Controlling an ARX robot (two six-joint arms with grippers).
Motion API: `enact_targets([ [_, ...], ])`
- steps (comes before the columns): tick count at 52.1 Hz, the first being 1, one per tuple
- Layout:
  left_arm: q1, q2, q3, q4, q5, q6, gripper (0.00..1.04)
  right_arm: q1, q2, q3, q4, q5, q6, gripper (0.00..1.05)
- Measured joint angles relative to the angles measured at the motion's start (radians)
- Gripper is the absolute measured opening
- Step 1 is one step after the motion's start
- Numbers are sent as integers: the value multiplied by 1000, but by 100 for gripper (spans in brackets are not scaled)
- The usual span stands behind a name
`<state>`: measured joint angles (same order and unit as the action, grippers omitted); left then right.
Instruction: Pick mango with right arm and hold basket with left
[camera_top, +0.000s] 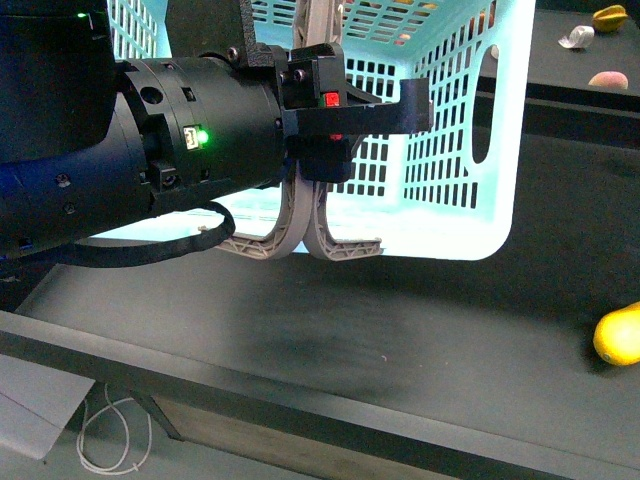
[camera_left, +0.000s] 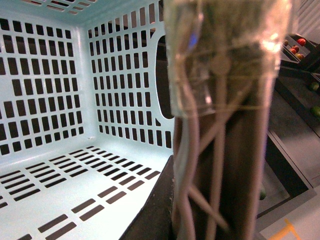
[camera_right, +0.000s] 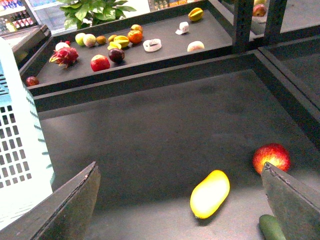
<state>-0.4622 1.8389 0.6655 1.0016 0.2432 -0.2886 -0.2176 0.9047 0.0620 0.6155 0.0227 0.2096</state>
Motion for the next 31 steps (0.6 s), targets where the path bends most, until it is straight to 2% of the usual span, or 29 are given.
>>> enact_targets([
  [6,0,0,0,0,0,-1,5,-40,288,51,199,-27,35,96],
  [16,0,0,0,0,-1,-1,5,-73,647,135,388,-16,68,96],
  [23,0,0,0,0,0,0,5,-86,837,202,443,1,77,96],
  [31,0,0,0,0,0,-1,5,-104,988,285,430,25,93,96],
])
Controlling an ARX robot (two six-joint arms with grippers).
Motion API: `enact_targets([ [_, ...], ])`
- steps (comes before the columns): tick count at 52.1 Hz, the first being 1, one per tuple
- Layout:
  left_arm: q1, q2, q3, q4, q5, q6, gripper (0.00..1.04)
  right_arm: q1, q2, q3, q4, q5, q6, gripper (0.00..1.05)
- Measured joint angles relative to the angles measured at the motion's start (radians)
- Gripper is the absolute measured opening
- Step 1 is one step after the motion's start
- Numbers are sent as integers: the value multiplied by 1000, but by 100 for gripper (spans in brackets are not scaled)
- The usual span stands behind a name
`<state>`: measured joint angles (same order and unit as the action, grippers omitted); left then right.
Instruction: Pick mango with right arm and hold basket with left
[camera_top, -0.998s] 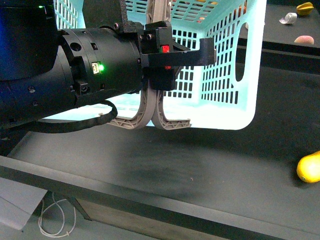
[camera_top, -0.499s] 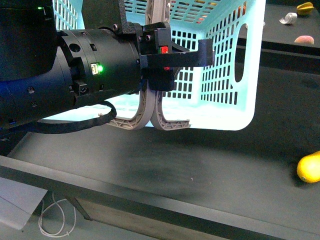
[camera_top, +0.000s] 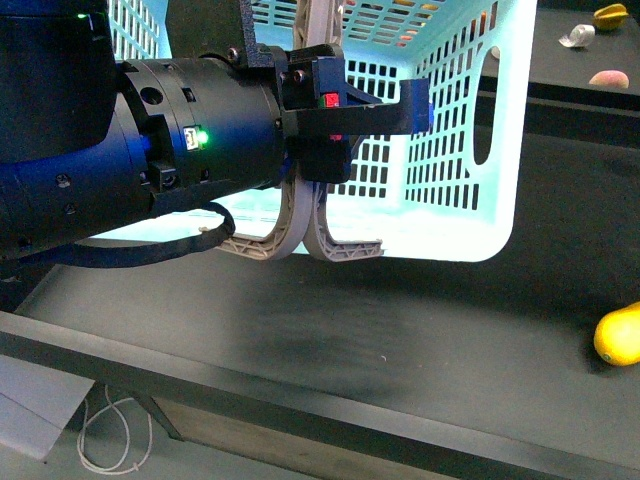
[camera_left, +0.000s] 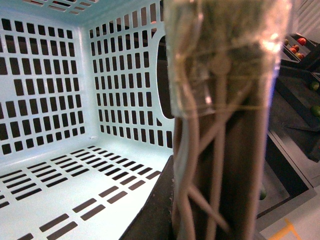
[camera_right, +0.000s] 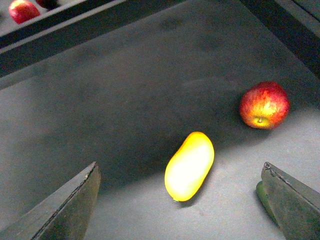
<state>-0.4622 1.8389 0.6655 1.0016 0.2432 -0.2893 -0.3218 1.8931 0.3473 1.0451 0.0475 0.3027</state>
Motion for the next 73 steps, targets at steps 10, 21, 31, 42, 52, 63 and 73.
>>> enact_targets([
  [10,0,0,0,0,0,0,5,-26,185,138,-50,100,37,96],
  [21,0,0,0,0,0,0,5,-24,364,283,-94,161,73,96],
  [31,0,0,0,0,0,0,5,-21,472,387,-154,200,105,96],
  [42,0,0,0,0,0,0,5,-21,551,474,-229,246,177,96],
  [52,0,0,0,0,0,0,5,-19,621,547,-277,266,222,96],
  [63,0,0,0,0,0,0,5,5,682,636,-303,282,223,96],
  [73,0,0,0,0,0,0,5,21,718,695,-320,299,216,96],
])
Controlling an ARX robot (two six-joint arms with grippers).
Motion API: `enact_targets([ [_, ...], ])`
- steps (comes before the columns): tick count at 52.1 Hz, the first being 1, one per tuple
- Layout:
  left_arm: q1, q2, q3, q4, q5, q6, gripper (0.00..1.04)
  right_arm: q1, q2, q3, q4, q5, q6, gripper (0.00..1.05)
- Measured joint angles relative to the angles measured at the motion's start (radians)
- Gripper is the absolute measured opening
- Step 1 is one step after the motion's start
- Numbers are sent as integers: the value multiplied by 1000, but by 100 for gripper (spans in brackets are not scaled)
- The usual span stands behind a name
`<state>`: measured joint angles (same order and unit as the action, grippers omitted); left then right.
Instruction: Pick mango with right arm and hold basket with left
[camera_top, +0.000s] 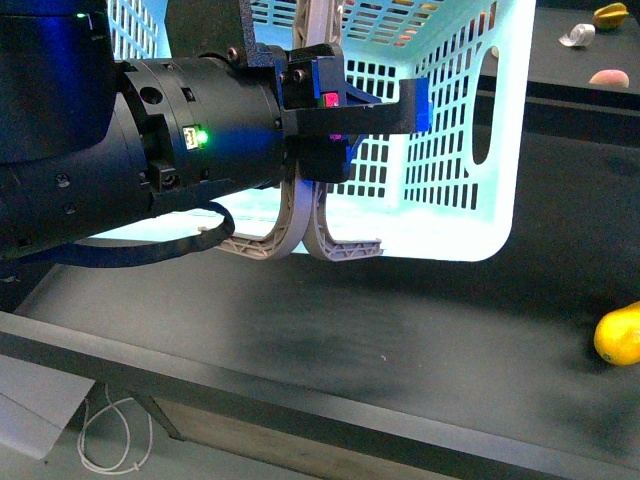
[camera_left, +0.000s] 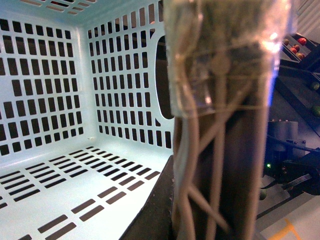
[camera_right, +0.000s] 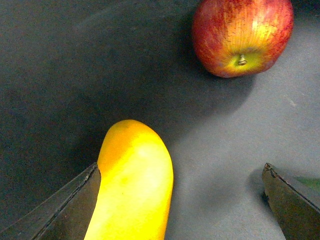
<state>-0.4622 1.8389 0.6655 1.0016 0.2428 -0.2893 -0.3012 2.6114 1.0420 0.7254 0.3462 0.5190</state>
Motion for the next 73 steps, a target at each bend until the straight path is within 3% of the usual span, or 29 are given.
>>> enact_targets([
  [37,0,0,0,0,0,0,5,71,140,145,-53,-8,-30,96],
  [68,0,0,0,0,0,0,5,72,196,186,-58,-4,-51,96],
  [73,0,0,0,0,0,0,5,72,197,186,-58,-3,-53,88],
])
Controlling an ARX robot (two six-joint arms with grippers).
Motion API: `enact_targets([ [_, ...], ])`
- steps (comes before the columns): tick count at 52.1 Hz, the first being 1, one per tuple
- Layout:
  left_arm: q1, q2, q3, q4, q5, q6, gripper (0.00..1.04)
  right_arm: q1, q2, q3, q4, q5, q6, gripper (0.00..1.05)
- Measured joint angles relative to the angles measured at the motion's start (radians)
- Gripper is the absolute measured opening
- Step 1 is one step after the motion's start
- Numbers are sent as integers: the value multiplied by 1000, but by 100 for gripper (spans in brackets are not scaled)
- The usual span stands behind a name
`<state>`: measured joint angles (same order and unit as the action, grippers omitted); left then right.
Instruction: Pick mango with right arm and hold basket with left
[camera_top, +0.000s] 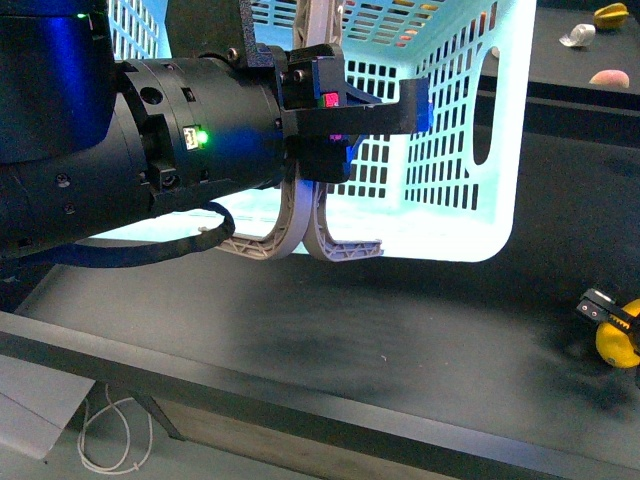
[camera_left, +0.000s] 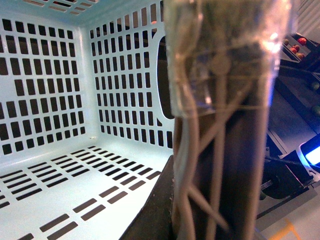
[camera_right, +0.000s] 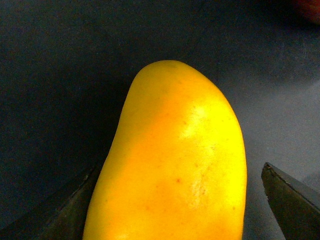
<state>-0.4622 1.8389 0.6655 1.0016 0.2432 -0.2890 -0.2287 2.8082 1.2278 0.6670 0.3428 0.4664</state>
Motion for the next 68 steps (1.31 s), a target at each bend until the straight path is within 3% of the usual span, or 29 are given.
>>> enact_targets([
  [10,0,0,0,0,0,0,5,0,0,0,0,3,-6,67],
  [34,0,0,0,0,0,0,5,-14,-69,-104,40,-57,5,64],
  [51,0,0,0,0,0,0,5,-24,-350,-261,60,-187,32,64],
  [68,0,0,0,0,0,0,5,36,-790,-440,25,-471,34,64],
])
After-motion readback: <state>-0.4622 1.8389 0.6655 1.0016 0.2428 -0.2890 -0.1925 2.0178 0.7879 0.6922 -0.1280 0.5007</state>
